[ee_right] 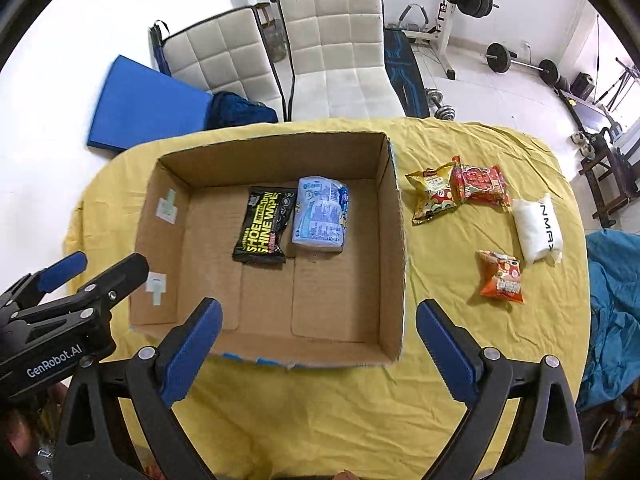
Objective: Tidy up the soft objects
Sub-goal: 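Grasp the yellow GUOBA bag with the left tool while the right tool grasps the white NMAX pouch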
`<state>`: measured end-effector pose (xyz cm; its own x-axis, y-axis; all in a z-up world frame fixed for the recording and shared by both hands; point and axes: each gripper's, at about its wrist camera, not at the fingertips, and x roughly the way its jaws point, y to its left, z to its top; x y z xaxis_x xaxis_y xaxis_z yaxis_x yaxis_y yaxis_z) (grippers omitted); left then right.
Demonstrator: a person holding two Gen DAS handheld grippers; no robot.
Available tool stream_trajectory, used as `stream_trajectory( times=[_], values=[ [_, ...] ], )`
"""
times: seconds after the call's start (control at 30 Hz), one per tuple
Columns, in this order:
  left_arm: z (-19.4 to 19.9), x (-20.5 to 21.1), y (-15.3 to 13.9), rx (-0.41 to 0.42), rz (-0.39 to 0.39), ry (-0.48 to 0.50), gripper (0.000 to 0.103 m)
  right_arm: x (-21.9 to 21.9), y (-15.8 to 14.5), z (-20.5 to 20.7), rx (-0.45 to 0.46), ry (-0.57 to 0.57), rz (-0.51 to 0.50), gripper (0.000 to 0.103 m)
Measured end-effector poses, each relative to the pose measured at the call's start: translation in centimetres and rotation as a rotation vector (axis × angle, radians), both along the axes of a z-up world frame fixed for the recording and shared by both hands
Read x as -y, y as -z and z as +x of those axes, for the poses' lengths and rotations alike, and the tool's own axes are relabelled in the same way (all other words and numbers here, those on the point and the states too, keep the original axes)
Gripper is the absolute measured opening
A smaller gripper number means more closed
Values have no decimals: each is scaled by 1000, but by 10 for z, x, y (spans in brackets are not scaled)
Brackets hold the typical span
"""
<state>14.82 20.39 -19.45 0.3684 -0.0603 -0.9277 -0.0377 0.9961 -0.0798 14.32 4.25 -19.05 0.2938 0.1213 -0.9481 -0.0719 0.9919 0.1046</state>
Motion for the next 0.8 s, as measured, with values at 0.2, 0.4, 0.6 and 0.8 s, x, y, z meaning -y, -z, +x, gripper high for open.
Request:
stream_trajectory(
  times=[0.2,0.4,0.6,0.8],
  values=[
    [-14,8,-17,20,-3,-6,98,15,-15,-14,13,-5,45,99],
    [-14,34,-31,37,-31,-9,98,67,-22,-16,4,33,81,99],
    [8,119,-34,27,-46,76,98,187,-22,-2,4,162,13,99],
    [59,224,5,-87,-63,150,98,311,19,41,-93,229,-41,99]
  ],
)
